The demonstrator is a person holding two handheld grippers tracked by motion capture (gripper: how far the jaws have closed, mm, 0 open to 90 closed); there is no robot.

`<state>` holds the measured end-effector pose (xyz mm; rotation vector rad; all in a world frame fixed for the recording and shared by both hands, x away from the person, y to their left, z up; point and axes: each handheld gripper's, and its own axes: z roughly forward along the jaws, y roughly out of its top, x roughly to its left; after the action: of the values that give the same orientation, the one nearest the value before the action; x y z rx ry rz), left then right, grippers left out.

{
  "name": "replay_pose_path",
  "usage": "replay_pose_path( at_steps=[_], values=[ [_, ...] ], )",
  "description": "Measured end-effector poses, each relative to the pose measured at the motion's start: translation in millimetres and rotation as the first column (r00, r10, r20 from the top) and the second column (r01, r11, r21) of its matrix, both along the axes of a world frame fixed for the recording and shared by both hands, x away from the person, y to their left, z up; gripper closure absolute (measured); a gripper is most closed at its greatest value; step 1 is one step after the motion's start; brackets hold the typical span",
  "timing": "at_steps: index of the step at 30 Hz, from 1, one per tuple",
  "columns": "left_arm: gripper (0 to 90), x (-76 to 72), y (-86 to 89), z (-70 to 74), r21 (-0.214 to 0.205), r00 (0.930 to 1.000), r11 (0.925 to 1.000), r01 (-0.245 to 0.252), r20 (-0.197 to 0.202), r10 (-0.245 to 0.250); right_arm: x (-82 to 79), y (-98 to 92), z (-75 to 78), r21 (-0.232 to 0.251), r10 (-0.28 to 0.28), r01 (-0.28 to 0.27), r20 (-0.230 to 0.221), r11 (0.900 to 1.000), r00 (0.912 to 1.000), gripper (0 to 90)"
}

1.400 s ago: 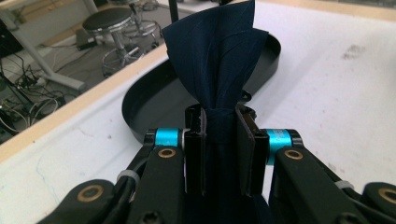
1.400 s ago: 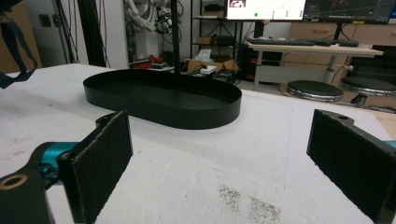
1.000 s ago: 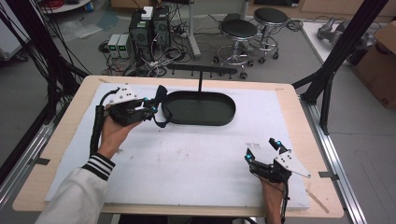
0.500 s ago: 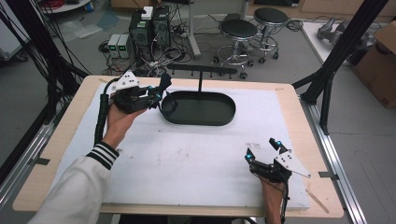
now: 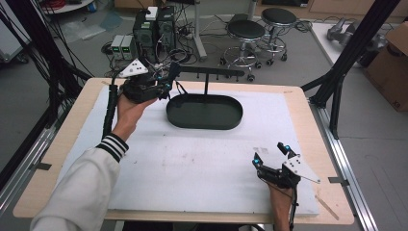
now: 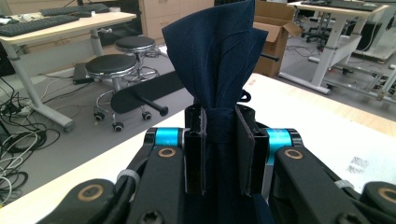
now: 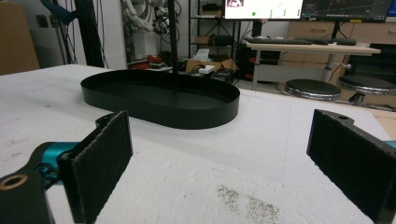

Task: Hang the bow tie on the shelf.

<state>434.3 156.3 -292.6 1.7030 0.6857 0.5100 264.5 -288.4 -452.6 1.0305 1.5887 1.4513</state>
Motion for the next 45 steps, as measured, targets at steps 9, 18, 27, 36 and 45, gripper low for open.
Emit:
replay_pose_path(
  at_steps=[9,18,27,36,45],
  values=[
    [75.2,9.6,-7.3,0.5,0.006,0.9999,0.9999,-0.010,0.000,0.010,0.0,-0.4,0.0,0.002,0.001,-0.001,0.000,1.0000,1.0000,5.9],
    [75.2,25.0,-18.4,7.6,0.008,0.9994,0.9995,-0.032,0.017,0.032,0.4,-1.0,0.0,0.007,-0.003,0.003,0.002,1.0000,1.0000,5.9],
    [75.2,48.7,-21.1,7.1,-0.012,0.9965,0.9967,-0.080,0.026,0.080,0.5,-1.2,-0.1,0.010,0.000,0.000,0.000,0.9999,1.0000,5.9],
    [75.2,61.3,-14.6,6.3,-0.007,0.9902,0.9906,-0.137,0.028,0.137,0.4,-1.1,-0.1,0.012,0.000,0.000,0.002,0.9999,1.0000,5.9],
    [75.1,65.8,-9.7,1.5,0.030,0.9875,0.9872,-0.157,0.025,0.156,0.0,-1.2,-0.2,0.013,0.001,-0.001,0.003,0.9999,1.0000,5.9]
  ],
)
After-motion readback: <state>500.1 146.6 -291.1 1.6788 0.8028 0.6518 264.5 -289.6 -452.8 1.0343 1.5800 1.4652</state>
